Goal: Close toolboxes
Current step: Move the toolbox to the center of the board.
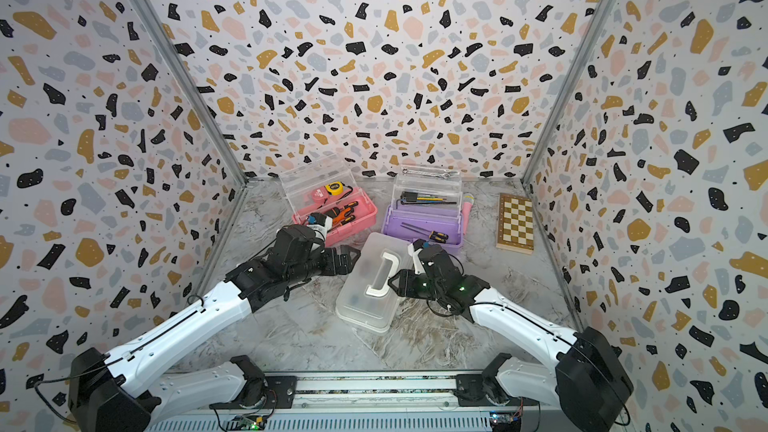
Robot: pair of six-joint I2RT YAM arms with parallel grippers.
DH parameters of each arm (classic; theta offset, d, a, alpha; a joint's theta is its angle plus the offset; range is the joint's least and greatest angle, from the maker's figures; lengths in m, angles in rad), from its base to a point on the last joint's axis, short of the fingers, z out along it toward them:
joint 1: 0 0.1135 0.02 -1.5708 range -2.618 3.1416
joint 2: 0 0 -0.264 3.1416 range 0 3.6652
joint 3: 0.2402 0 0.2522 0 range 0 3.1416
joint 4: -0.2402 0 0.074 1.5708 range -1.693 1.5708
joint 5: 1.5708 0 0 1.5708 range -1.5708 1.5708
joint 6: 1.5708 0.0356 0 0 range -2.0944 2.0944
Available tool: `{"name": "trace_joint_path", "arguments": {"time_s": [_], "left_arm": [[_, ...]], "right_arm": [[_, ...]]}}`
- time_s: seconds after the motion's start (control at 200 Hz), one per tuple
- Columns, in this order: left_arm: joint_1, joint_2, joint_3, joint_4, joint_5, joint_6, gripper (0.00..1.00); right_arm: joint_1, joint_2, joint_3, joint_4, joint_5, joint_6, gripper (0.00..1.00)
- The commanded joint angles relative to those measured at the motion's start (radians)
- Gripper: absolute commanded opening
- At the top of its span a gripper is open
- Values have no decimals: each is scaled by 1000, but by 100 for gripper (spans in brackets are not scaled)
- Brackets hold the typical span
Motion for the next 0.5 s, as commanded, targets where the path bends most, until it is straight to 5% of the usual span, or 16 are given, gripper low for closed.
{"name": "trace_joint_path", "arguments": {"time_s": [0.0,0.25,0.496], "left_arm": [[53,-12,-37,67,87,-42,99],[151,0,-87,118,123,-54,99],[187,23,-122,162,145,-67,99]], "right_arm": [[49,52,13,143,-55,8,50],[91,188,102,191,-101,-38,50],[91,110,113,-13,2,-326,55]]}}
